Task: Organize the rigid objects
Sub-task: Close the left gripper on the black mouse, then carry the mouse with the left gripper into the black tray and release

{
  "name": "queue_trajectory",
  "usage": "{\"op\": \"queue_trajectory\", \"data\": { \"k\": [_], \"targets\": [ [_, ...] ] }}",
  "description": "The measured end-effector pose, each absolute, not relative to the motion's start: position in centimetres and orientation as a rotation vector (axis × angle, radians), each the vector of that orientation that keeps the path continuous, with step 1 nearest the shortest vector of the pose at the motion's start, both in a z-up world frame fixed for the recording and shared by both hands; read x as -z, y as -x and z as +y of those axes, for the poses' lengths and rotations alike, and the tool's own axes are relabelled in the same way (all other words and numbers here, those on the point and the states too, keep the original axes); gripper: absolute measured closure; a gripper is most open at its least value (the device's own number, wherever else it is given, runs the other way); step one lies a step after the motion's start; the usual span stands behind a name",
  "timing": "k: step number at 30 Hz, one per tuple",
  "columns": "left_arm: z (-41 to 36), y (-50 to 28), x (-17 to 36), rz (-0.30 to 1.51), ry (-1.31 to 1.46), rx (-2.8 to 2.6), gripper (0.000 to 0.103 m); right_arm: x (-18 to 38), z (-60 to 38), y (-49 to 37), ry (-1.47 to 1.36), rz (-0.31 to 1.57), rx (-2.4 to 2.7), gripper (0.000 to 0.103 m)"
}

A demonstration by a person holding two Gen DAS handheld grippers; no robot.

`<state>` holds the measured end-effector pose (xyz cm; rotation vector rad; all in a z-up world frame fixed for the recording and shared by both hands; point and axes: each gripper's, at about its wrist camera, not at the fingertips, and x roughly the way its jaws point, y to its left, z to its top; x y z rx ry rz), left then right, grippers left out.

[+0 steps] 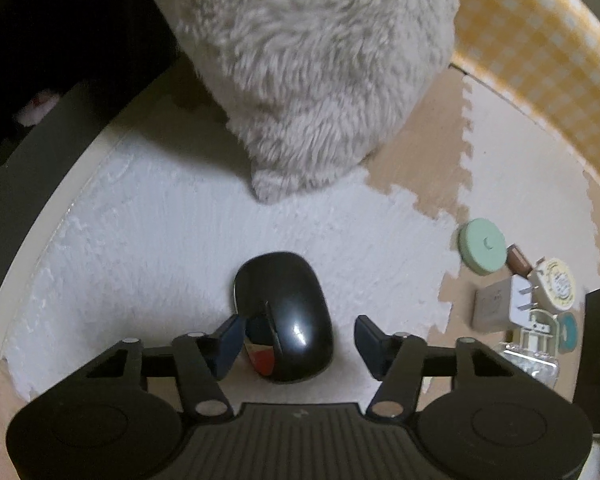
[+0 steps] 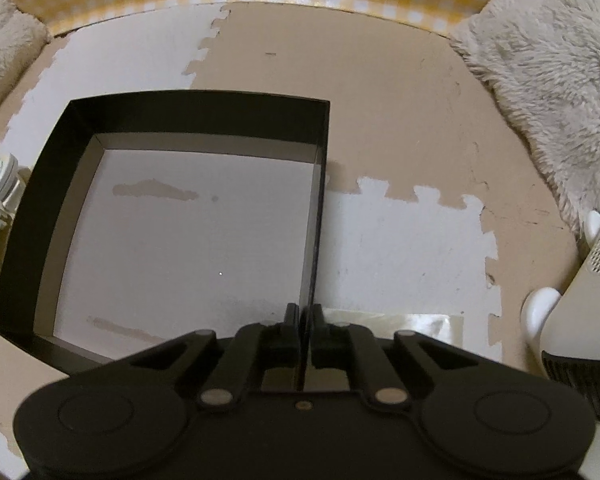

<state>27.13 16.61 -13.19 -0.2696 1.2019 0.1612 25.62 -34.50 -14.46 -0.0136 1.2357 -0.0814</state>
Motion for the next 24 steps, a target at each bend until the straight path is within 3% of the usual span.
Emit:
{"op": "queue_trajectory", "data": {
  "k": [4, 13, 24],
  "targets": [
    [16.8, -27.3, 13.6, 1.202, 0.262, -0.188, 0.048, 14.5, -34.5, -25.7, 0.016, 1.236, 0.082, 0.097],
    [17.5, -27.9, 15.0, 1.202, 0.346, -0.219, 0.046, 14.7, -34.5, -25.8, 0.008, 1.242, 0.085, 0.097],
    [14.4, -26.6, 12.0, 1.129, 0.373, -0.133, 0.048, 14.7, -34.9, -25.7, -0.01, 1.236, 0.077, 0.098]
  ]
}}
